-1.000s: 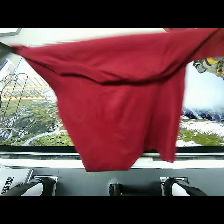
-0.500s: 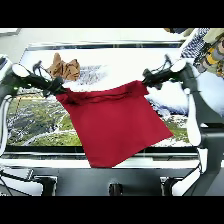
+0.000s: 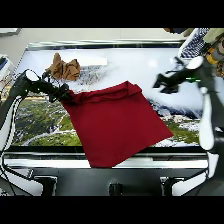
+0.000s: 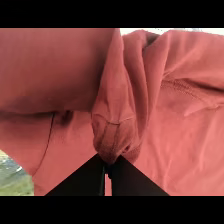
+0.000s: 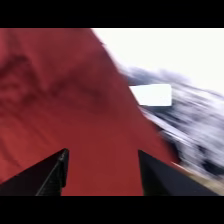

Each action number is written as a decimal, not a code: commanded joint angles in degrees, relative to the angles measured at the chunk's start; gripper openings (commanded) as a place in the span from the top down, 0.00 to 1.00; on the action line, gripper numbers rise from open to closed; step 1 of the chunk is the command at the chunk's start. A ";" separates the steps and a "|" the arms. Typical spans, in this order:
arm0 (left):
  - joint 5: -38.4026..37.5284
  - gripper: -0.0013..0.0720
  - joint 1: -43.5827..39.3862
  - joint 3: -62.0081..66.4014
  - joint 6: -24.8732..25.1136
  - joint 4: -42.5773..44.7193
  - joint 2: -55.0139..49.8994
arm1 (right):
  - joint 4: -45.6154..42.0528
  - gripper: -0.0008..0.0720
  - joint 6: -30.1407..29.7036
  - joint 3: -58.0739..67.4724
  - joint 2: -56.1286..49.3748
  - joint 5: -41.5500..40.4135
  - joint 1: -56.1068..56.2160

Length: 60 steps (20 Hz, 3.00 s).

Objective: Fold the clothes and pants, and hang the long-sleeved shirts on hangers.

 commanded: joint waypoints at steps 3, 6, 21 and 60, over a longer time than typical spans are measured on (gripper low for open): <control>-2.82 0.96 -0.09 0.02 0.02 0.02 0.22 | -3.63 0.24 -6.75 -13.40 12.13 9.55 -15.61; -3.72 0.96 -0.09 0.00 0.07 0.04 0.26 | -3.21 0.24 -8.46 -29.62 17.29 8.83 -22.86; -4.09 0.96 -0.35 0.00 2.82 0.00 0.26 | 9.31 0.25 -22.58 -55.21 18.80 -9.53 -26.27; -11.56 0.96 -3.56 -0.31 2.84 -0.15 0.20 | -2.84 0.31 -3.93 -14.80 17.29 6.64 -18.08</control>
